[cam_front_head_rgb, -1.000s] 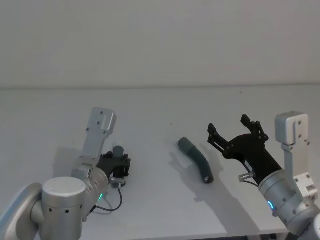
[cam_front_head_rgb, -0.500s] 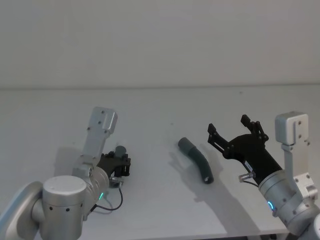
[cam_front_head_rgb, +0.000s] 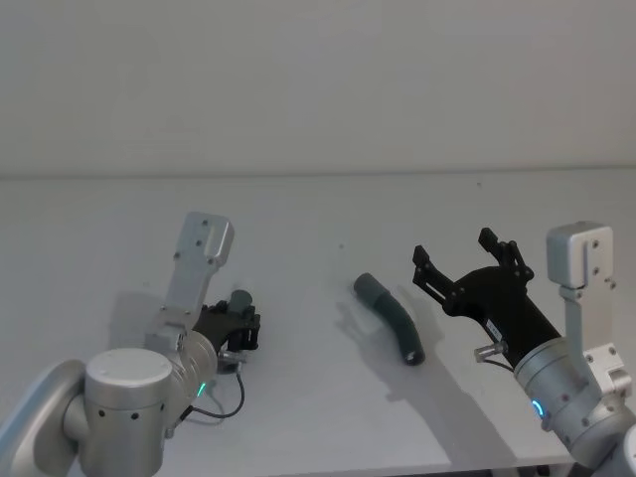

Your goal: Use both hands to pick up one end of the pipe from the table, align the ends, and insert them.

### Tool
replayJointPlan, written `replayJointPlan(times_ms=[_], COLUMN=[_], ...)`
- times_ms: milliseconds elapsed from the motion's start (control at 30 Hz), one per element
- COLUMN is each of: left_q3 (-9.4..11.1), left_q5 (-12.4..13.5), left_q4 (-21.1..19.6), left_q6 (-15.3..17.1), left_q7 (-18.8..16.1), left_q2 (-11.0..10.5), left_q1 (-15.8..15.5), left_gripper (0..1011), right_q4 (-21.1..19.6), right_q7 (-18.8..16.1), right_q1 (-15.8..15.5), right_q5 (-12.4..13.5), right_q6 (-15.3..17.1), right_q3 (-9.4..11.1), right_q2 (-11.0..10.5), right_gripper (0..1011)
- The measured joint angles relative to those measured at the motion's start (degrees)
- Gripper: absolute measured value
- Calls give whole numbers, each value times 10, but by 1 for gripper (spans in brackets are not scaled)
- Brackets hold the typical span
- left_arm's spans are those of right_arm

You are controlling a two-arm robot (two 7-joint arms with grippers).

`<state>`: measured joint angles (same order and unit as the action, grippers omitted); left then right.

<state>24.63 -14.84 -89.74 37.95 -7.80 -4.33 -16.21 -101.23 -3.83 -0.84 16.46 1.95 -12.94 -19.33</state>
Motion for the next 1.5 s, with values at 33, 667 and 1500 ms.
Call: replayJointPlan(times_ms=[33, 667, 1500], left_q3=[0, 17, 31], left_q5=[0, 28, 6], left_q4=[0, -2, 18], left_q6=[0, -74, -146], left_q7=[1, 52, 265], left_q2=[0, -37, -132], left_q1=[0, -33, -115], left_gripper=[339, 339, 339], right_q4=[0, 0, -20], right_q7=[0, 0, 9], right_q1=[0, 0, 30], right_q5=[0, 0, -57], right_q6=[0, 0, 108], right_q3=[0, 0, -67], right_q2=[0, 0, 12], right_gripper=[1002, 1002, 1002])
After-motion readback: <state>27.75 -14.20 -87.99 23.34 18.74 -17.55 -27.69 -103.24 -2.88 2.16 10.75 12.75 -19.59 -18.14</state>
